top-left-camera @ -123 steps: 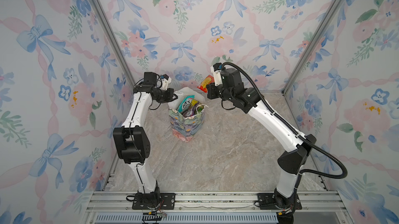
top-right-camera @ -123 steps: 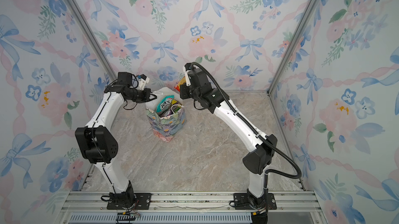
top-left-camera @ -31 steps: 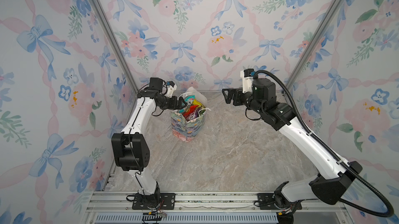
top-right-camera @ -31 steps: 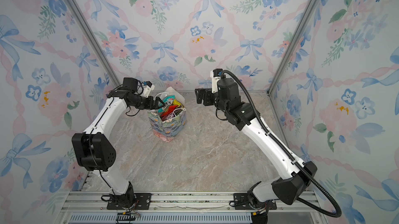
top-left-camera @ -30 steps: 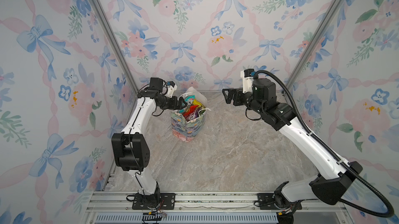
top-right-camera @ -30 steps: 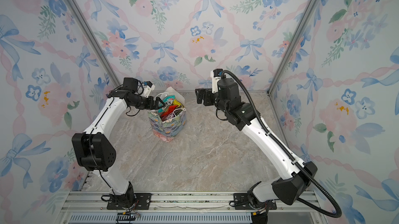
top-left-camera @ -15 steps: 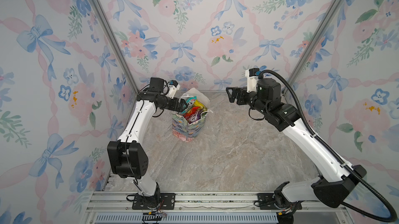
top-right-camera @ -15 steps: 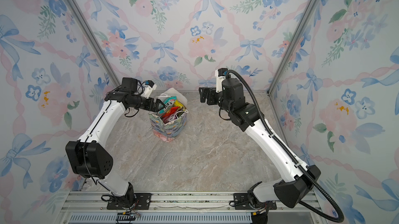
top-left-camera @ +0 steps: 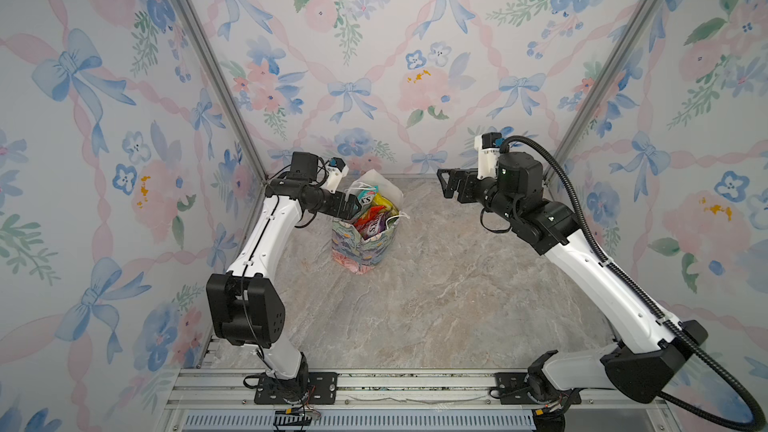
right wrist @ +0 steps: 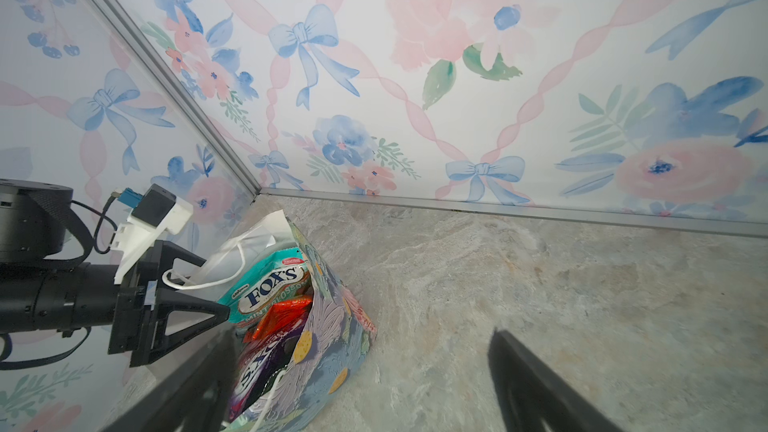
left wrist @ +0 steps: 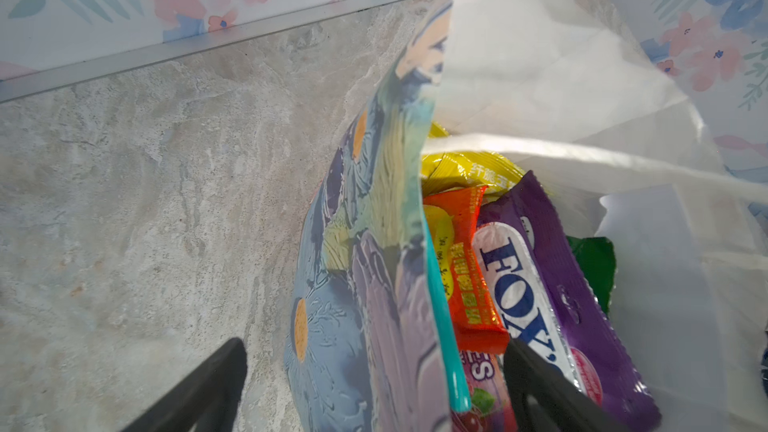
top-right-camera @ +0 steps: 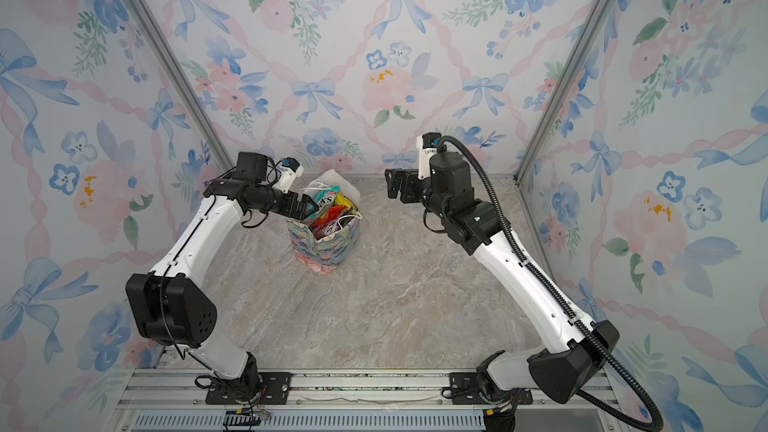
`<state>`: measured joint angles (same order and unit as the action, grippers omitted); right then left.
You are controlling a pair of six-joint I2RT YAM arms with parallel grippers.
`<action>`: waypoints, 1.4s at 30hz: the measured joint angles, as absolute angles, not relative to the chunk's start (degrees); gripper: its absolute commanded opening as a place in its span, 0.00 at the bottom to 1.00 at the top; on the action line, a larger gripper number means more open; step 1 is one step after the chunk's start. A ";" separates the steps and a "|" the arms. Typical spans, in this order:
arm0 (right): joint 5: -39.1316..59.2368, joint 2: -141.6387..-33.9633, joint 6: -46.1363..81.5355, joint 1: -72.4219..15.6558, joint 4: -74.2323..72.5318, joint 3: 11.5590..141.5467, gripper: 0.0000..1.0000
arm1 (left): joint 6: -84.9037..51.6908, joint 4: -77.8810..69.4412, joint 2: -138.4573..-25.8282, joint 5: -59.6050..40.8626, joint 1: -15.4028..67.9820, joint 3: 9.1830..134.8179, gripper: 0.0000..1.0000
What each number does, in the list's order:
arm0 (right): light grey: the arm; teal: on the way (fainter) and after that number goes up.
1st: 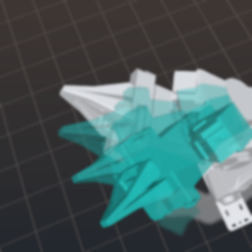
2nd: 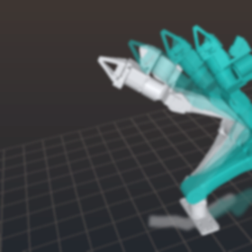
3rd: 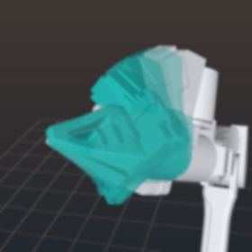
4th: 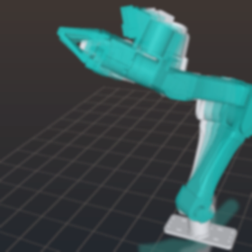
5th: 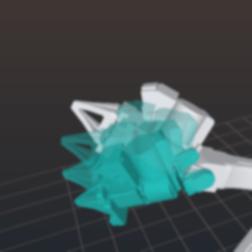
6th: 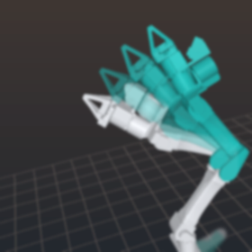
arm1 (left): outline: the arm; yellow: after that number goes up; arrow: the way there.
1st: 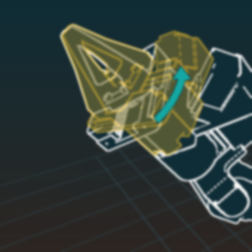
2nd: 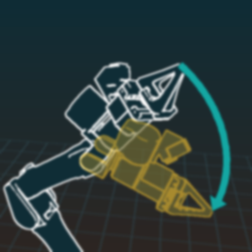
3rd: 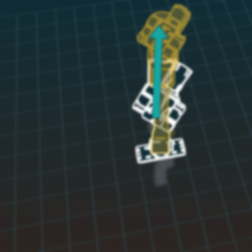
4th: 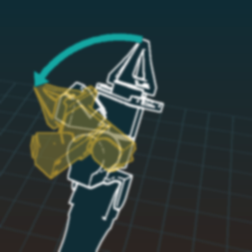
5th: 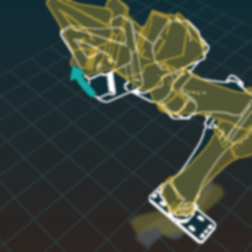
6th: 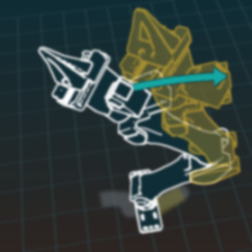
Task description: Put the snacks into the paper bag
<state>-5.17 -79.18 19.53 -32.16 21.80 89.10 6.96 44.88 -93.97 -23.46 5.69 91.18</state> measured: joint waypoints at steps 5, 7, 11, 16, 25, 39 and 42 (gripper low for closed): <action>-4.78 -79.18 19.55 -31.83 21.78 89.10 0.97 | 8.58 44.45 -91.22 -23.49 5.72 89.78 0.98; -4.75 -79.18 19.55 -31.81 21.78 89.10 0.96 | 9.41 44.18 -89.76 -23.83 5.72 88.79 0.98; -4.75 -79.18 19.53 -31.79 21.78 89.10 0.97 | 10.96 43.64 -87.48 -24.95 5.87 87.13 0.98; -4.73 -79.18 19.46 -31.38 21.85 89.10 0.97 | 12.16 41.58 -84.01 -26.46 6.28 84.20 0.98; -4.95 -74.26 17.54 -26.76 21.91 82.15 0.97 | 9.80 23.22 -58.57 -23.09 6.35 68.64 0.98; -20.32 -56.05 9.06 -19.55 6.22 39.92 0.96 | -6.39 -13.13 -38.28 1.06 6.35 25.50 0.98; -24.29 -55.99 6.42 -19.20 2.22 34.22 0.96 | -7.84 -20.01 -40.42 4.82 6.35 19.22 0.98</action>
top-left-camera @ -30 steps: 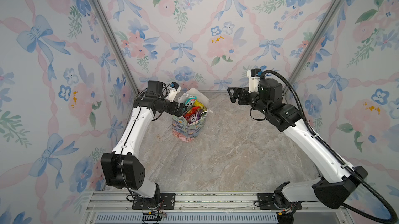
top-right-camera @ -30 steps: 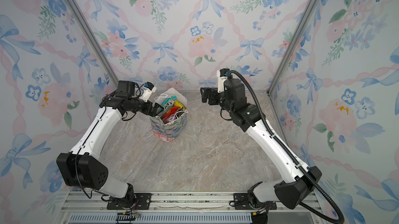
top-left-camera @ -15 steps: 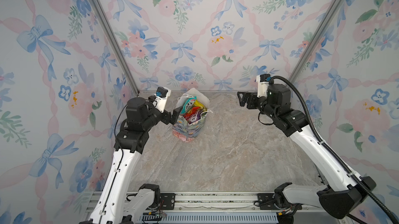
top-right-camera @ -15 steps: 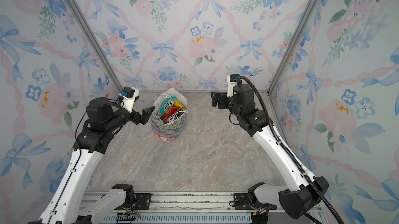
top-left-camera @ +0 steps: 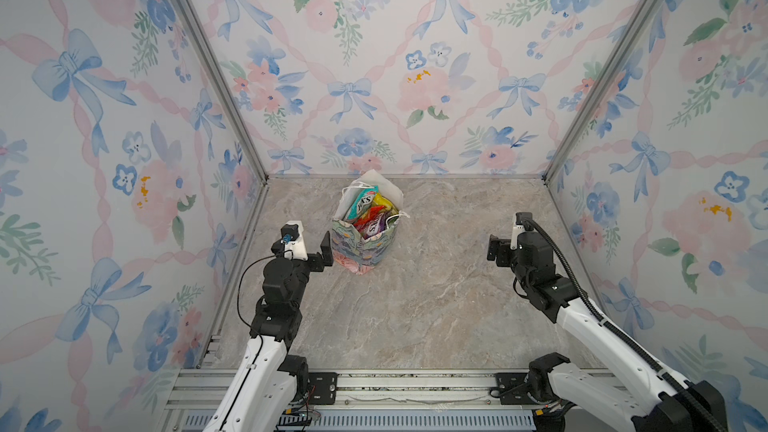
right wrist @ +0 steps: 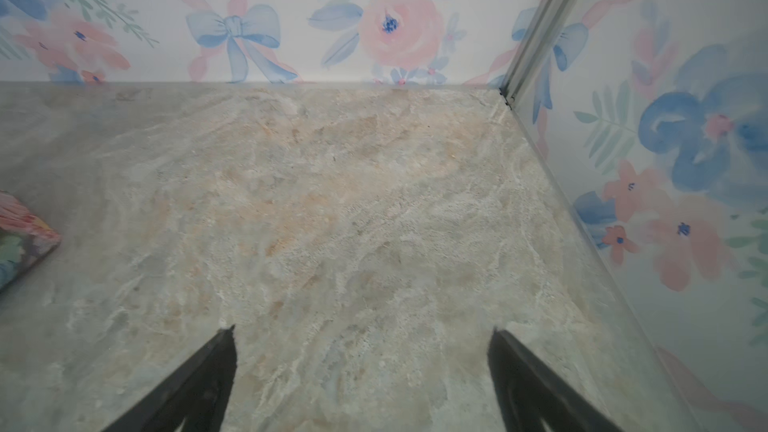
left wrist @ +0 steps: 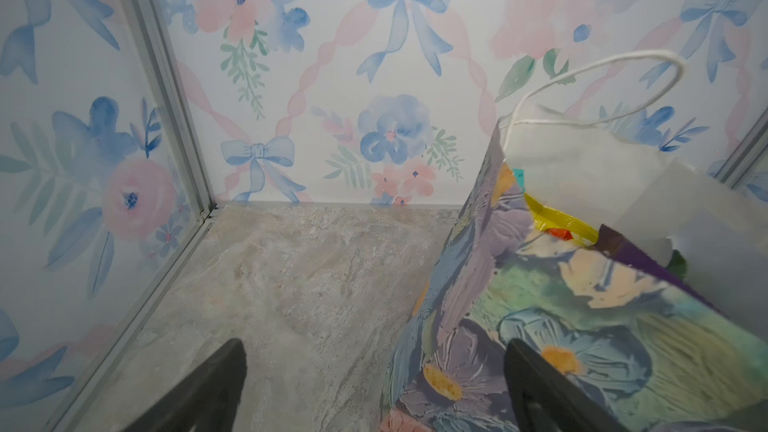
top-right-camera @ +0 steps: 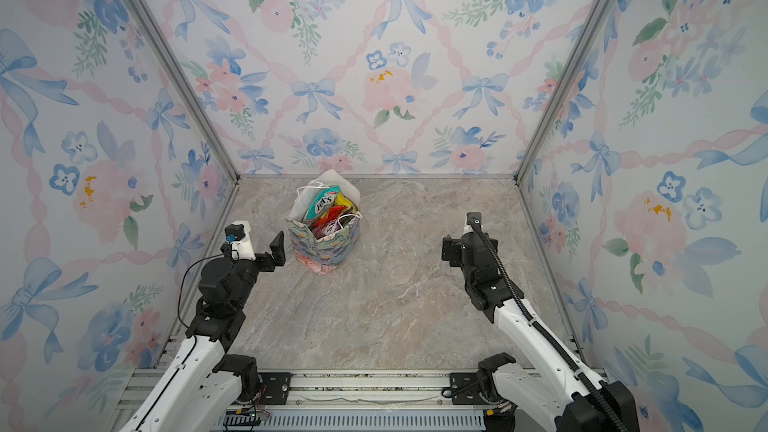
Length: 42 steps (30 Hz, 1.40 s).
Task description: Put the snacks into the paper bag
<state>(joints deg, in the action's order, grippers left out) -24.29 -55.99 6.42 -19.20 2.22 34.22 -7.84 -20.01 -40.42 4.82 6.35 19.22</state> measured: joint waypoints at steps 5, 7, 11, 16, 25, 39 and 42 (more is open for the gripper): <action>-30.09 -57.06 2.66 -18.68 -8.86 27.62 0.96 | -7.79 -31.22 -46.63 8.36 5.41 11.90 0.98; -30.74 -59.18 1.30 -17.65 -15.55 24.25 0.96 | -7.99 -35.31 -50.39 8.51 3.33 10.20 0.98; -30.24 -68.31 -0.97 -15.22 -29.23 19.62 0.96 | -9.13 -46.13 -58.81 7.42 -2.26 6.63 0.98; -27.14 -84.31 -4.86 -13.87 -51.81 14.98 0.97 | -9.06 -55.88 -70.54 3.86 -3.92 5.80 0.98; -19.62 -90.15 -5.56 -9.87 -65.08 13.50 0.97 | -7.07 -66.15 -84.86 -1.17 -3.68 10.26 0.98; -16.34 -90.08 -4.45 -8.29 -61.89 17.37 0.96 | -5.06 -67.85 -87.88 1.02 -1.13 12.14 0.98; -15.25 -90.06 -3.90 -7.35 -60.66 18.33 0.96 | -4.93 -67.83 -87.88 1.48 -1.08 12.19 0.98</action>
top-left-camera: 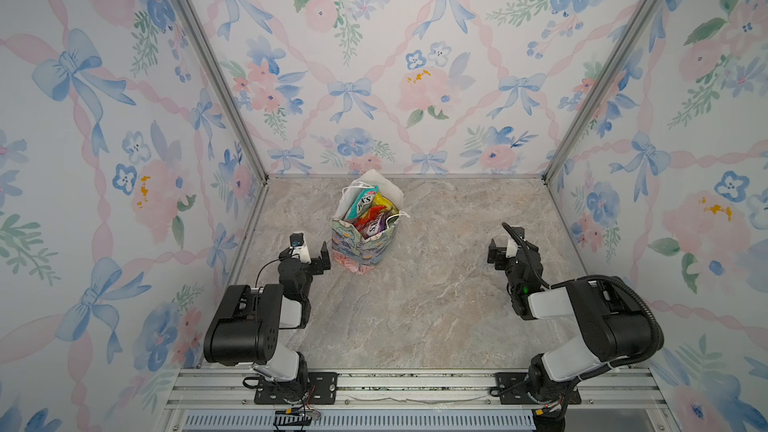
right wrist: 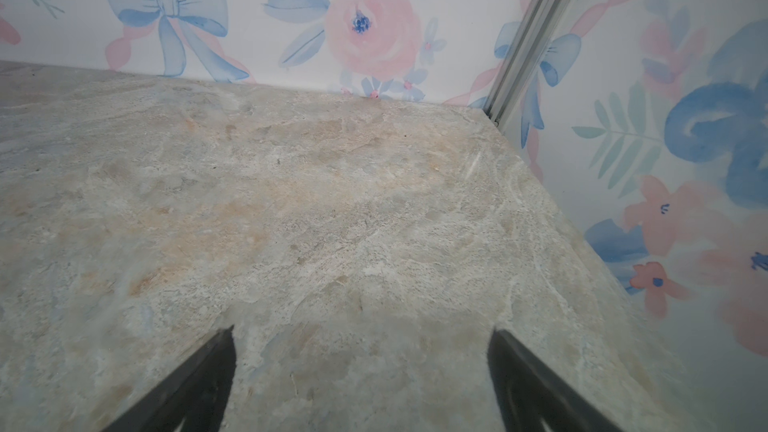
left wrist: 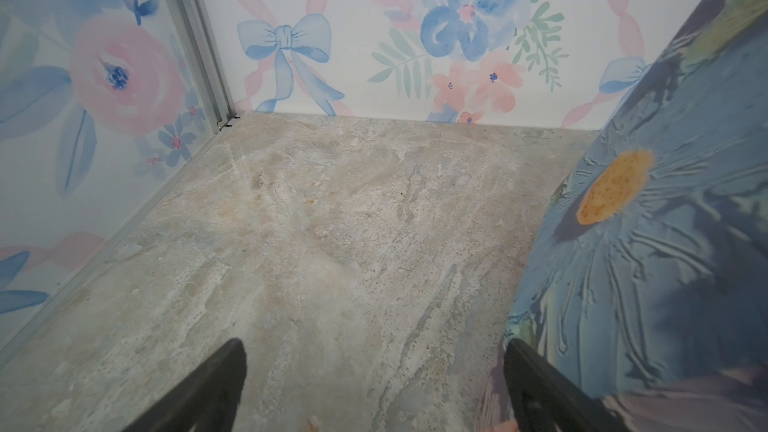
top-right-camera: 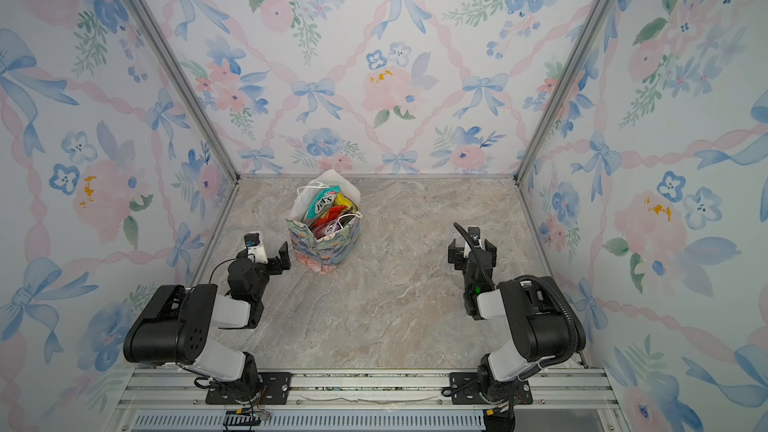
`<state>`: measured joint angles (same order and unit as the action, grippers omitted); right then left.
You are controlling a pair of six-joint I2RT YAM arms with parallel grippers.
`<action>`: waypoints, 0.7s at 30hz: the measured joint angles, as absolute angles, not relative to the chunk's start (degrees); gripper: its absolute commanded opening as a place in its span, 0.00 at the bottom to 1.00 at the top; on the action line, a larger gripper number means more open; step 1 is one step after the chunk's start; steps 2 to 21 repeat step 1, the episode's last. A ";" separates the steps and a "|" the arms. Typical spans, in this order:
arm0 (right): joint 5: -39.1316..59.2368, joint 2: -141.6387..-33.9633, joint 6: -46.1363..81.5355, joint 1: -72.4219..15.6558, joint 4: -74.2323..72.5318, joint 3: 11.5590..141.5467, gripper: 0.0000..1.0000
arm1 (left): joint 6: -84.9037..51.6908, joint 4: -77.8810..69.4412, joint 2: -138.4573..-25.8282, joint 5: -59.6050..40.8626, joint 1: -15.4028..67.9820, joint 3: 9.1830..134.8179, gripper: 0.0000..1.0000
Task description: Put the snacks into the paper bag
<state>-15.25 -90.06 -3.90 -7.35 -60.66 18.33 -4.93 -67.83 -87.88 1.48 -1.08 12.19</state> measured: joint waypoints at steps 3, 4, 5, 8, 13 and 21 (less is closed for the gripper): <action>-14.63 -90.06 -3.90 -7.16 -60.62 18.31 0.96 | -4.95 -67.83 -87.88 1.67 -1.08 12.19 0.98; -14.63 -90.06 -3.90 -7.16 -60.62 18.31 0.96 | -4.95 -67.83 -87.88 1.67 -1.08 12.19 0.98; -14.63 -90.06 -3.90 -7.16 -60.62 18.31 0.96 | -4.95 -67.83 -87.88 1.67 -1.08 12.19 0.98; -14.63 -90.06 -3.90 -7.16 -60.62 18.31 0.96 | -4.95 -67.83 -87.88 1.67 -1.08 12.19 0.98; -14.63 -90.06 -3.90 -7.16 -60.62 18.31 0.96 | -4.95 -67.83 -87.88 1.67 -1.08 12.19 0.98; -14.63 -90.06 -3.90 -7.16 -60.62 18.31 0.96 | -4.95 -67.83 -87.88 1.67 -1.08 12.19 0.98</action>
